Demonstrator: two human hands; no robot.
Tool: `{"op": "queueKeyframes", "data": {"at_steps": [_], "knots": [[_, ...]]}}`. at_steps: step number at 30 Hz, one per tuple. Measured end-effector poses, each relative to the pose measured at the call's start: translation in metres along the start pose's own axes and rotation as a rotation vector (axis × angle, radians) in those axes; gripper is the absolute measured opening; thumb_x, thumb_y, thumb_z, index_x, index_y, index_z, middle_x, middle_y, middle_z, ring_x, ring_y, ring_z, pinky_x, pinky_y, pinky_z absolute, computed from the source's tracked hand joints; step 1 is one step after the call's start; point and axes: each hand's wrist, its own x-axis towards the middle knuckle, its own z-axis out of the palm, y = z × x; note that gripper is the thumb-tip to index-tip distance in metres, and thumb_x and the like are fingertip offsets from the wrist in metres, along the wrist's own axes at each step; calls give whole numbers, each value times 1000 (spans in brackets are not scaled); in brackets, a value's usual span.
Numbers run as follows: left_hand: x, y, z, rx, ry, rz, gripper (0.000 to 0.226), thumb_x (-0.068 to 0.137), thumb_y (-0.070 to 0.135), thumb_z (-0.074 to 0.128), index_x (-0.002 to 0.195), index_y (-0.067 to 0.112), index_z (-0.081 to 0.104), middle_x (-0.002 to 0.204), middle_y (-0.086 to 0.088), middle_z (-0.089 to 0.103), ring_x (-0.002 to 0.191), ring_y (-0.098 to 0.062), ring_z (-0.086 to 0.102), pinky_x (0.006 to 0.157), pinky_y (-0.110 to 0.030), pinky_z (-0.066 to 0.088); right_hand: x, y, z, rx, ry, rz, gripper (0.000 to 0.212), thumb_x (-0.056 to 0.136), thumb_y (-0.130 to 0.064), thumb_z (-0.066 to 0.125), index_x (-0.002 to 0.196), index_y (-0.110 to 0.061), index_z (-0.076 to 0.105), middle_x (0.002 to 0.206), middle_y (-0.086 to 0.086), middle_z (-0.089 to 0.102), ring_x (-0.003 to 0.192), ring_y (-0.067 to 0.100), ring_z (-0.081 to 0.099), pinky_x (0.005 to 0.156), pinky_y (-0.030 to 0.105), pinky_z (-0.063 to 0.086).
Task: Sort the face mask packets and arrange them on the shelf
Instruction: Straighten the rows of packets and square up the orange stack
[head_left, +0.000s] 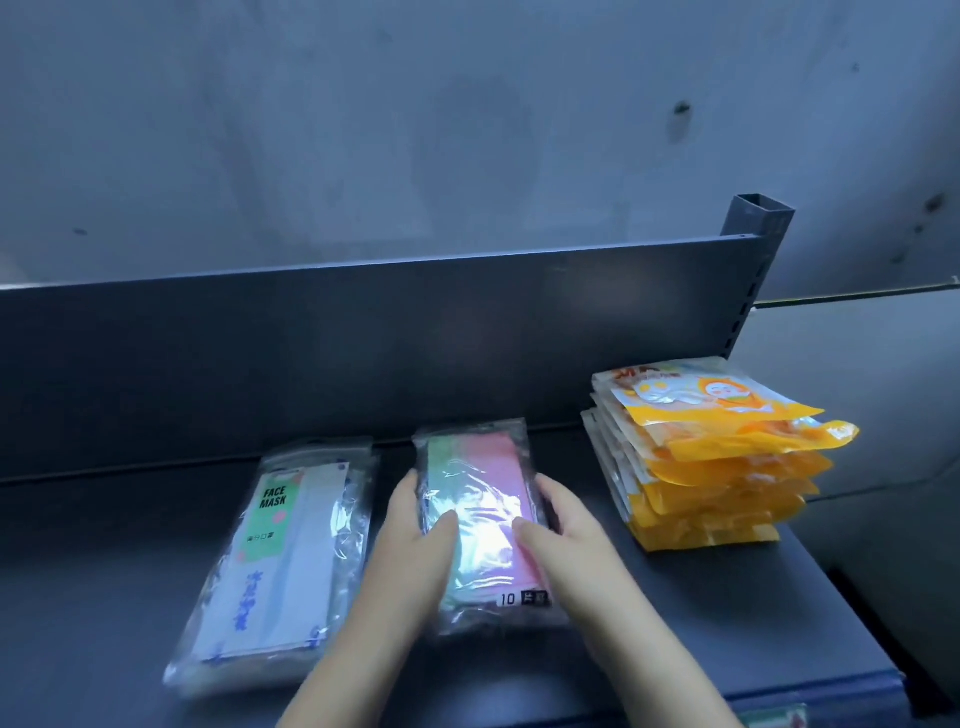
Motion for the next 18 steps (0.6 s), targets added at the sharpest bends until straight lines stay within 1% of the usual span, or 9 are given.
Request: {"op": "queueKeyframes", "data": {"at_steps": [1,2,4,6,9,12,14,16,18], "knots": [[2,-1,-5,8,4,-4,68,101,24,53,162,36,25,151,19,41,137,-9,42,108,-28,31,3,2,1,31,11,3,68,79,-29,64,146,-31,53,134,-20,66,122,4,63,111,39,49],[4,-1,-8,7,10,-13,68,101,26,54,162,35,25,155,17,40,140,-11,42,110,-30,32,4,0,0,44,28,2,77,79,-32,63,154,-30,44,148,-16,56,133,6,55,117,41,42],[9,-3,-11,2,29,-24,68,101,29,55,163,34,25,164,13,36,147,-13,38,115,-32,31,8,-1,-3,64,50,-5,71,92,-27,63,158,-25,38,158,-11,43,143,9,44,122,42,35],[14,-3,-12,-26,33,-37,68,102,33,54,164,33,25,166,13,33,150,-14,36,113,-32,30,12,0,-5,101,55,8,60,101,-20,56,158,-23,38,161,-8,41,145,12,42,122,43,34],[13,-3,-10,-62,-20,-35,66,105,32,51,164,32,23,163,16,34,143,-10,38,110,-29,30,10,2,4,133,21,31,55,101,-21,54,154,-33,41,150,-8,55,131,10,58,113,39,46],[12,-9,-10,-55,-44,-38,65,106,35,48,165,35,19,168,14,28,149,-10,33,118,-32,28,7,5,14,143,-26,37,61,90,-31,56,150,-40,44,141,-16,62,124,10,64,112,40,48],[11,-10,-13,-66,-65,-44,63,107,40,44,164,38,17,168,15,27,153,-16,31,122,-39,27,7,5,12,154,-25,41,45,97,-27,57,137,-47,50,131,-25,64,121,5,64,109,34,49],[12,-10,-15,-80,-59,-47,62,107,43,43,164,40,20,165,17,30,155,-24,31,122,-45,28,8,5,7,169,9,28,48,99,-27,58,143,-42,51,140,-23,60,127,5,61,112,37,47],[12,-9,-17,-98,-46,-41,62,106,44,45,164,37,23,166,17,31,154,-18,31,122,-43,29,7,5,6,139,22,33,61,97,-32,59,155,-36,41,153,-20,48,137,8,53,118,42,40]]}}
